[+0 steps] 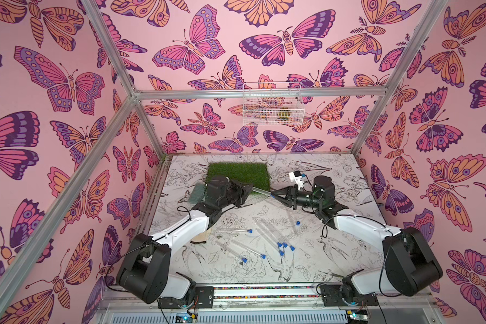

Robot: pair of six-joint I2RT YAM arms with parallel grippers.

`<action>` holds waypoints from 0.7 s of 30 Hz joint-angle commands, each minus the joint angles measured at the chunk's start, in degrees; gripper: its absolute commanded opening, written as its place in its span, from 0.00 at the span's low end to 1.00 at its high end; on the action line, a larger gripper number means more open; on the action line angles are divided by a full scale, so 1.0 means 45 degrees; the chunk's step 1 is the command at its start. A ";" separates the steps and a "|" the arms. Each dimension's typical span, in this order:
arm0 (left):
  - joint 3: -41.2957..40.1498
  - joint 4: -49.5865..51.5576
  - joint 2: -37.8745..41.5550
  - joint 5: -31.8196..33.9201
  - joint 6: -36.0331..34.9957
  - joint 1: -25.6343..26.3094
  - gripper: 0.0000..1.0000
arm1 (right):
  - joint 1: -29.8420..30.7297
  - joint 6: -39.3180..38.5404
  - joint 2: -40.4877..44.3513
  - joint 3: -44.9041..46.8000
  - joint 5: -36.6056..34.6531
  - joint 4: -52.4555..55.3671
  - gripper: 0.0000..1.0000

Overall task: Remove stoppers from test tubes
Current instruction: Open the stopper on the test tube.

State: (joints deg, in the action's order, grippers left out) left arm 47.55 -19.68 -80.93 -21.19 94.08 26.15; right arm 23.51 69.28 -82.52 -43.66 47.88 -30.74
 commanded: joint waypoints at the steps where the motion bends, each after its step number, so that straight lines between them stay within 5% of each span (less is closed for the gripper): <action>1: -0.0362 -0.0057 0.0335 0.0096 -0.0028 -0.0069 0.02 | 0.0030 0.0271 -0.0023 -0.0152 -0.0056 -0.0853 0.17; 21: -0.0395 0.1054 0.0634 0.0656 -0.0688 -0.0575 0.00 | -0.0011 -0.0751 0.1286 0.0736 0.0336 0.1002 0.17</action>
State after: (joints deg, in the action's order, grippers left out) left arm 46.50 -17.52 -79.18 -23.05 93.06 26.17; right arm 24.05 67.46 -78.91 -41.15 48.51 -28.21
